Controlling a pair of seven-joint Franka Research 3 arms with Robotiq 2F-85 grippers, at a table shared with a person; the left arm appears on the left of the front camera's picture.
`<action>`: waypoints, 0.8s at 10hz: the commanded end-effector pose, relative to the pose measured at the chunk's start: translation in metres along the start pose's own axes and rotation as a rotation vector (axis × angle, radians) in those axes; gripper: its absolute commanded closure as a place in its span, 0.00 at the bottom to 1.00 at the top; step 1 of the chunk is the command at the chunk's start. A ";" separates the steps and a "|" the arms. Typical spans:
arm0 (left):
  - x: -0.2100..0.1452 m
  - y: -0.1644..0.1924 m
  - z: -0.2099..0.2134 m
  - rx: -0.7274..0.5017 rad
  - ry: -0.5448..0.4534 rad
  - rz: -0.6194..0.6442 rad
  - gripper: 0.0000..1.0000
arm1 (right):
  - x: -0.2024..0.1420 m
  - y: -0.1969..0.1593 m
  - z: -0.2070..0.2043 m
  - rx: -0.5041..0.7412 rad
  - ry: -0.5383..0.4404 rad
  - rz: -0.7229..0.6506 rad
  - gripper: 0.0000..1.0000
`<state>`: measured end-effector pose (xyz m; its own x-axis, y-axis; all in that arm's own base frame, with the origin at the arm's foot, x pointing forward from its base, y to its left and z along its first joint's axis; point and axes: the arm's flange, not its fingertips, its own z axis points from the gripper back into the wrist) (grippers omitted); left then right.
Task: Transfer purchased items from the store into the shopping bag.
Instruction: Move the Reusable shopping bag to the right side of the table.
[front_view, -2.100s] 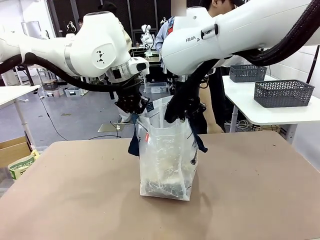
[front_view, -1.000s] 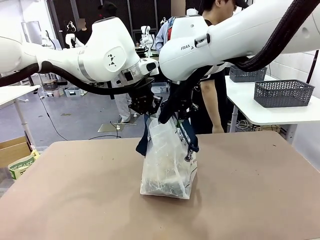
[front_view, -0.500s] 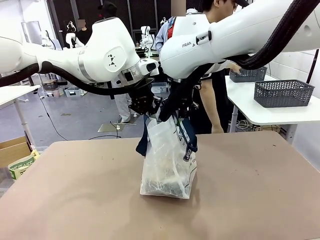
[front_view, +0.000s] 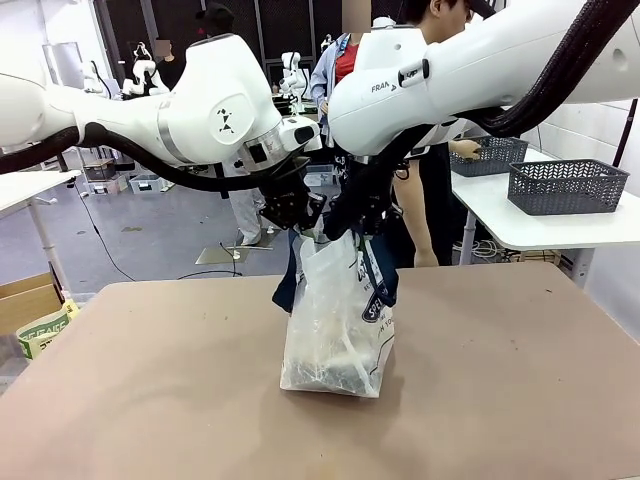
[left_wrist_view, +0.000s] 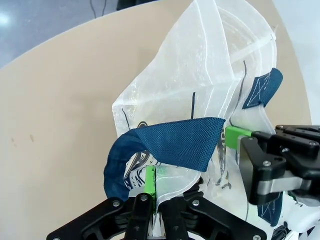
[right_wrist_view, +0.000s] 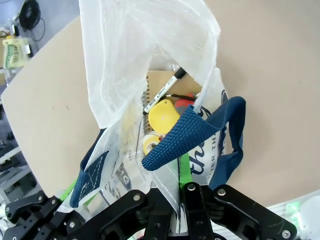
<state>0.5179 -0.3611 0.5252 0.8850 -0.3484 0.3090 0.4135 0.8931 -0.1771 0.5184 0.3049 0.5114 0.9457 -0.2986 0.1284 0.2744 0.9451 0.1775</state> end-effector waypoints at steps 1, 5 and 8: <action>-0.011 0.003 0.005 -0.014 -0.006 -0.020 1.00 | -0.003 -0.009 -0.006 0.031 0.008 -0.024 1.00; -0.014 -0.003 0.003 -0.042 0.002 -0.055 1.00 | 0.000 -0.008 -0.008 0.042 -0.011 -0.042 1.00; -0.012 -0.004 -0.001 -0.052 0.012 -0.061 1.00 | -0.003 -0.007 -0.009 0.051 -0.004 -0.028 1.00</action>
<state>0.5101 -0.3648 0.5249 0.8655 -0.3931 0.3106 0.4595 0.8699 -0.1795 0.5203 0.3041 0.5080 0.9393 -0.3142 0.1379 0.2848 0.9381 0.1971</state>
